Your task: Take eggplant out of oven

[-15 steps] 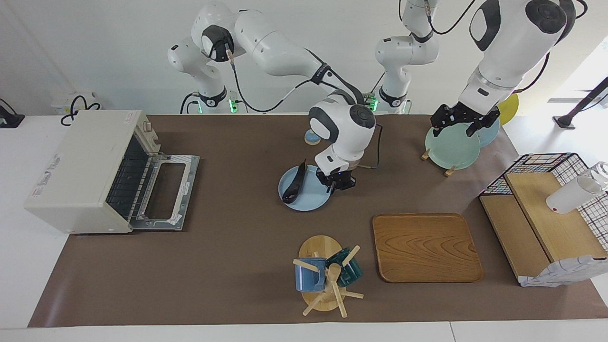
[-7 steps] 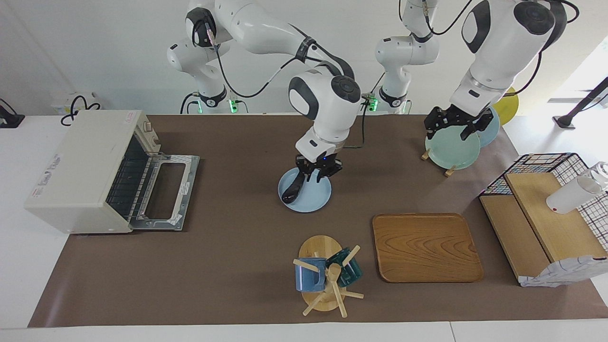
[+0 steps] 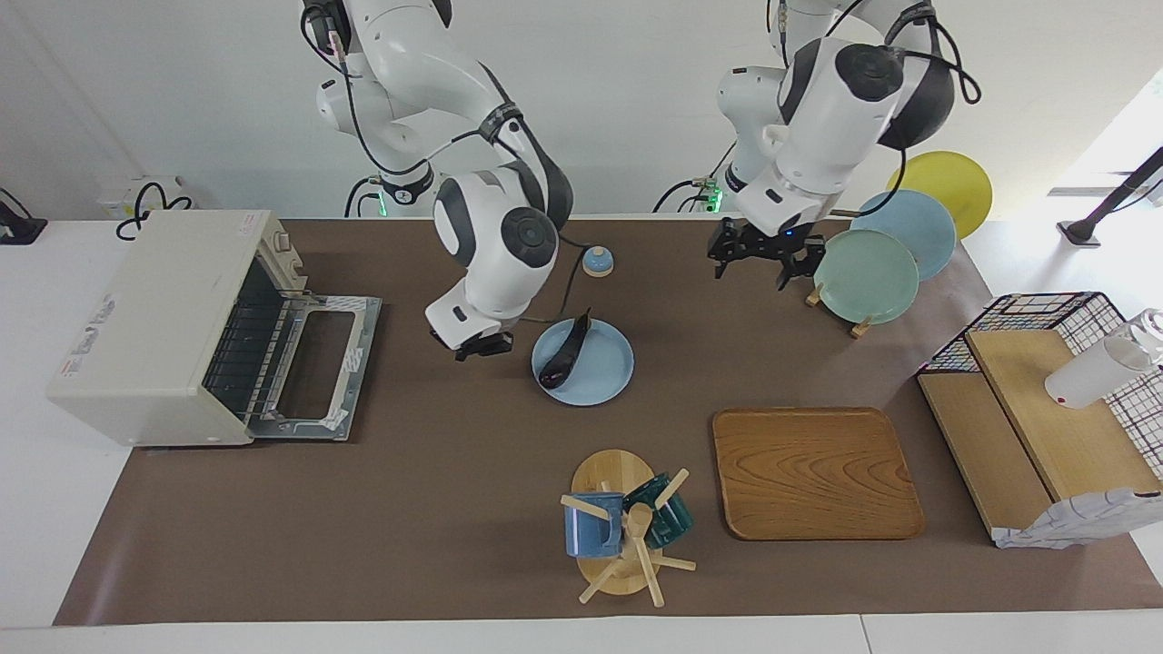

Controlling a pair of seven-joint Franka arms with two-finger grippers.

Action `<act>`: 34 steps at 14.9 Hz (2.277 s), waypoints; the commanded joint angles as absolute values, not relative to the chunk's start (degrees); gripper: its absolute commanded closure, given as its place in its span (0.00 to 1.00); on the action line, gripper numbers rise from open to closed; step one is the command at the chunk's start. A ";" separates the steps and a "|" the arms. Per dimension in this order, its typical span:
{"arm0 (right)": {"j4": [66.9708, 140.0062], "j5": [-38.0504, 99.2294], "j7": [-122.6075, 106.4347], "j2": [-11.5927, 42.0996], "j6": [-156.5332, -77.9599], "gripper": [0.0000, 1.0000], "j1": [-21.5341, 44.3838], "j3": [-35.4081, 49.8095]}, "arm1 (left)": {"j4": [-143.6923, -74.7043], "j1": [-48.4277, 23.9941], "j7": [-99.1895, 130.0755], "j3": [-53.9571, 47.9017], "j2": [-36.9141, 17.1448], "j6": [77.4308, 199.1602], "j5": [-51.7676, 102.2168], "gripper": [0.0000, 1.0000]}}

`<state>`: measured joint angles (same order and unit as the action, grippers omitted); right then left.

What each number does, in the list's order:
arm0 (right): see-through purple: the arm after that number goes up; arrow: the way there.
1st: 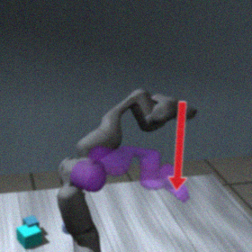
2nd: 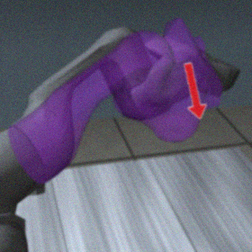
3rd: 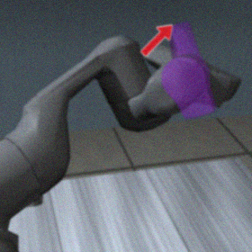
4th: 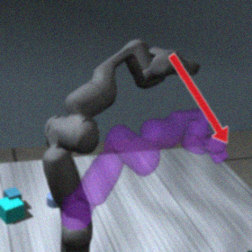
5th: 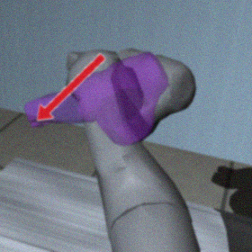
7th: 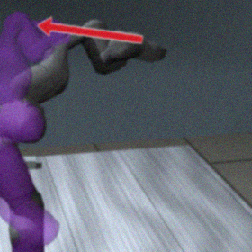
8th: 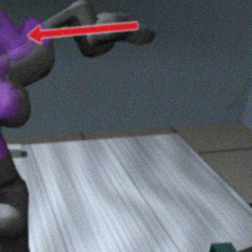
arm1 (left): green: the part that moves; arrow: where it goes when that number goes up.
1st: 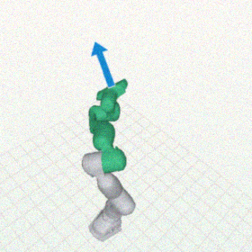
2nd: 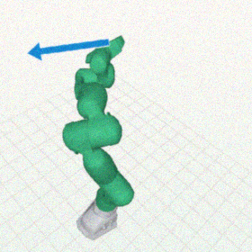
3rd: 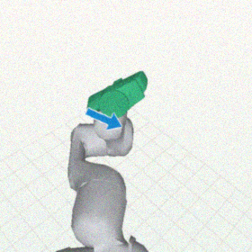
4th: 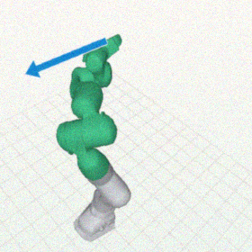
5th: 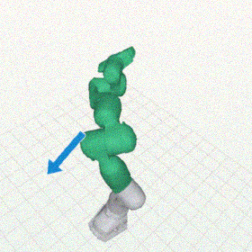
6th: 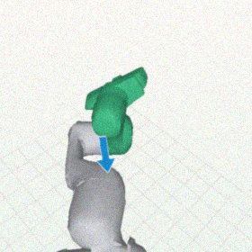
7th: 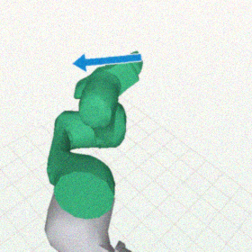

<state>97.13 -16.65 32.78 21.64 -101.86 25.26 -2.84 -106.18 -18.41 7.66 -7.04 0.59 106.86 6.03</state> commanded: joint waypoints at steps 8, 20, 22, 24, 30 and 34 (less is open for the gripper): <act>119.53 -21.71 24.61 14.77 -122.42 1.00 10.38 -1.85 | -109.87 -37.00 10.11 -6.24 -13.26 129.36 10.99 0.00; 111.27 -21.01 -2.79 3.17 -105.91 1.00 1.07 -1.93 | -107.84 -39.99 11.25 -6.06 -22.76 140.36 11.34 0.00; 111.45 -20.92 -5.26 1.50 -104.77 1.00 -0.96 -1.93 | -108.19 -39.90 10.99 -6.06 -22.68 140.19 11.34 0.00; 111.36 -20.74 -6.41 -1.04 -102.58 1.00 -1.58 -1.93 | -108.19 -39.81 10.99 -6.06 -22.68 140.10 11.34 0.03; 99.60 -7.12 -6.15 -2.30 -93.34 1.00 1.04 -1.32 | -108.63 -39.64 10.90 -5.98 -22.85 140.27 11.34 0.17; 98.70 -4.05 -4.14 -1.93 -92.90 0.70 1.32 -1.32 | -108.63 -38.23 10.72 -5.98 -22.85 139.57 11.34 0.39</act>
